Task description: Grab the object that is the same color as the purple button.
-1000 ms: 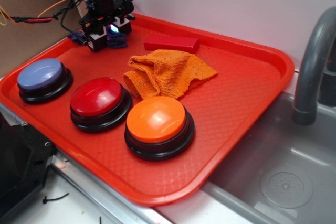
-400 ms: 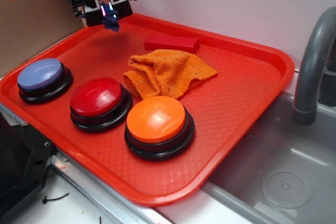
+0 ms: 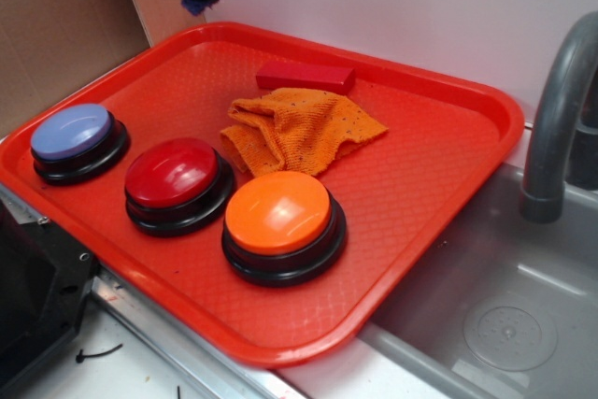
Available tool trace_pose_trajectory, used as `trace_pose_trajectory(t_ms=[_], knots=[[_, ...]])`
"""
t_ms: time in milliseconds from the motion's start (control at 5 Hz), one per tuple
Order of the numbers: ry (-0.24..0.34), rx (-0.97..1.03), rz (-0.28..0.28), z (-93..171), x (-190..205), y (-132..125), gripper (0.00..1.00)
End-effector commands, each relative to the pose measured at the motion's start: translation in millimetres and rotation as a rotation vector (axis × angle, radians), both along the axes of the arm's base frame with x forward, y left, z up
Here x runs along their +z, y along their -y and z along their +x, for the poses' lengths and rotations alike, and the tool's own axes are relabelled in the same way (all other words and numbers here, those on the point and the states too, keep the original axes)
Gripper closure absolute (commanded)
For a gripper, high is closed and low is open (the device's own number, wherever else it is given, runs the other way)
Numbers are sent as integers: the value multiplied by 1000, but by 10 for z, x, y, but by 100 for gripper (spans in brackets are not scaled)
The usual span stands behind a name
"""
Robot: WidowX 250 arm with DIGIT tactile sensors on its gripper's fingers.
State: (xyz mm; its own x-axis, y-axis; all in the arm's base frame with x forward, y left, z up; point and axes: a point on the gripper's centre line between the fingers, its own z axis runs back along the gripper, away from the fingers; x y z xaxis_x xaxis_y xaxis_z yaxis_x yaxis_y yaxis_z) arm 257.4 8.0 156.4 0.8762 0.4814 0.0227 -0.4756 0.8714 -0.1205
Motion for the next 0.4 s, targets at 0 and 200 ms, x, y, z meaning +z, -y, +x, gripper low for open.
trace_pose_trajectory(t_ms=[0,200], knots=[[116,-326,-21,-223,680,-45,100],[132,-360,-4,-228,722,-61,100]])
